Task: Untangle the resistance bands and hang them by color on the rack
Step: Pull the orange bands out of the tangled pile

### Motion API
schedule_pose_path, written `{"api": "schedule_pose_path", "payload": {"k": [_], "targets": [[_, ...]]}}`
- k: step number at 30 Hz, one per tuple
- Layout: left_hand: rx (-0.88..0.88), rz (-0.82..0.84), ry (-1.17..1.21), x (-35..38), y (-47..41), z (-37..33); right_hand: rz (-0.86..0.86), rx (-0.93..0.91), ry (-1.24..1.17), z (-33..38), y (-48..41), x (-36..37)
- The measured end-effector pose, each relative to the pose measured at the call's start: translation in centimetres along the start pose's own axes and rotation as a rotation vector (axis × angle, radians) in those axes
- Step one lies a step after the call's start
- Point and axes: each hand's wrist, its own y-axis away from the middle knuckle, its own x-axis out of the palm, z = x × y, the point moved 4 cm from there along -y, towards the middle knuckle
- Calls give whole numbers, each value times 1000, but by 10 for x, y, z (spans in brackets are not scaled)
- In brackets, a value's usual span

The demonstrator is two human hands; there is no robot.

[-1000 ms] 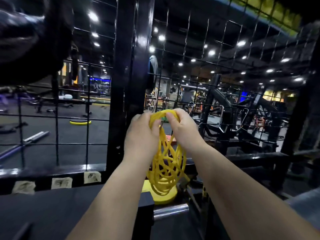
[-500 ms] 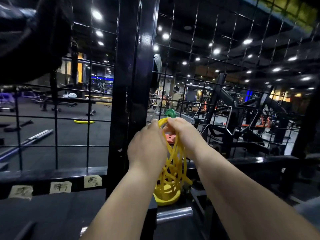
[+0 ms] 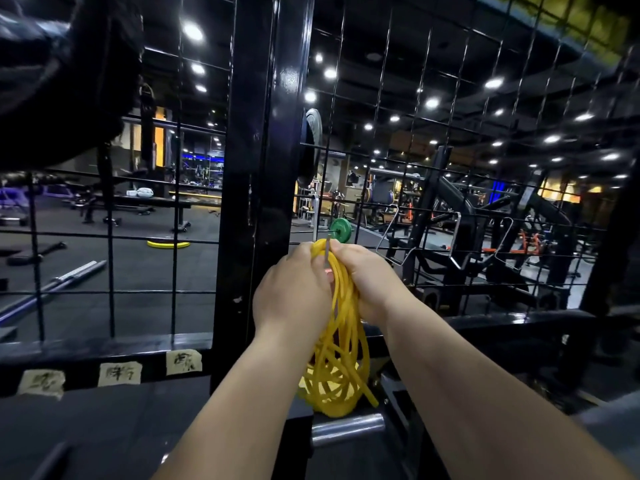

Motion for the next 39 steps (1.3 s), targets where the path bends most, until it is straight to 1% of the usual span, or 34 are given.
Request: {"api": "schedule_pose_path", "payload": {"k": [2, 4, 6, 8, 10, 12, 15, 17, 20, 23, 27, 28, 30, 33, 34, 37, 39], "targets": [[3, -12, 21, 1, 4, 0, 33, 24, -24, -4, 3, 1], [37, -44, 17, 3, 13, -2, 51, 9, -28, -6, 7, 2], [55, -47, 60, 6, 21, 1, 16, -47, 68, -9, 11, 0], [27, -12, 201, 15, 25, 10, -30, -123, 209, -15, 12, -4], [7, 15, 321, 27, 30, 18, -44, -138, 332, -23, 17, -6], [12, 0, 392, 38, 37, 23, -20, -134, 435, -30, 29, -7], [-4, -25, 482, 50, 49, 30, -19, -98, 401, -48, 43, -12], [-26, -14, 540, 61, 59, 35, -42, -98, 397, -57, 50, -16], [-71, 14, 609, 75, 76, 43, -78, -123, 490, -61, 60, -24], [-91, 14, 697, 89, 96, 50, -127, -192, 603, -71, 69, -29], [-217, -15, 721, 108, 121, 61, -168, -229, 662, -90, 87, -40], [-240, -8, 749, 112, 125, 61, -184, -220, 656, -93, 92, -46], [-234, 10, 771, 119, 131, 57, -211, -145, 645, -102, 97, -57], [-288, 51, 707, 133, 138, 54, -257, -103, 601, -116, 100, -69], [-305, 75, 713, 141, 141, 54, -269, -89, 593, -121, 101, -74], [-348, 219, 717, 168, 147, 49, -296, -25, 597, -126, 110, -92], [-333, 271, 687, 183, 148, 39, -331, -20, 590, -129, 116, -108]]}}
